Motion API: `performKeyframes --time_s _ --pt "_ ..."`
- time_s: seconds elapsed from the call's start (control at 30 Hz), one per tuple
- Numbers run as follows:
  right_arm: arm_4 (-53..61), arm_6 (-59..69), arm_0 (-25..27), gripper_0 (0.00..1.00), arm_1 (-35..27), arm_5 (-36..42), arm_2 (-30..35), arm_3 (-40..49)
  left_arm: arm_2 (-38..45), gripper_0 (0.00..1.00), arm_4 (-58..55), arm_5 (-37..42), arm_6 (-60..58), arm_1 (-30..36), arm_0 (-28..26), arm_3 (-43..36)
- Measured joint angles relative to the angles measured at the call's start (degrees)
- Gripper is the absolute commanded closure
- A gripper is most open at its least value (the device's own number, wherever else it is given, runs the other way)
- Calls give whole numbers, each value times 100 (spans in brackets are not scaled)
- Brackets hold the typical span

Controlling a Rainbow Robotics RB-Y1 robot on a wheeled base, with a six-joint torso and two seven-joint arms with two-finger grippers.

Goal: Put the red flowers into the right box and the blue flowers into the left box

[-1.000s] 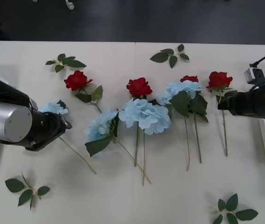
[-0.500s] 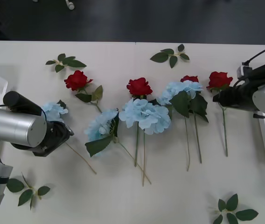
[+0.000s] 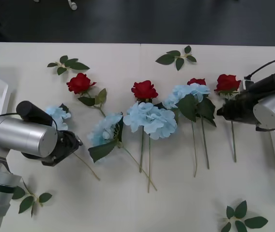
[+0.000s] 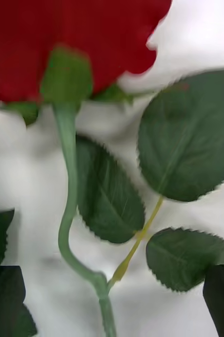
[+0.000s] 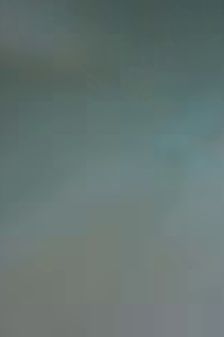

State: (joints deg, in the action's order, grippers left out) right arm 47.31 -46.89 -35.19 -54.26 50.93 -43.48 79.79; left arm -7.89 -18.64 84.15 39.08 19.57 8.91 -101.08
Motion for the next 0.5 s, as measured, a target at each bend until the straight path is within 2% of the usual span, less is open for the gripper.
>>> performKeyframes --time_s 0.07,0.1,0.5 --pt "80 -5 0 0 0 0 -35 0 -20 98 0 0 -1 0 0 0" --pt "102 -10 0 0 0 0 -39 0 -20 100 0 0 -3 0 0 0" --pt "329 -54 0 0 0 0 -46 0 -19 100 0 0 -65 0 0 0"
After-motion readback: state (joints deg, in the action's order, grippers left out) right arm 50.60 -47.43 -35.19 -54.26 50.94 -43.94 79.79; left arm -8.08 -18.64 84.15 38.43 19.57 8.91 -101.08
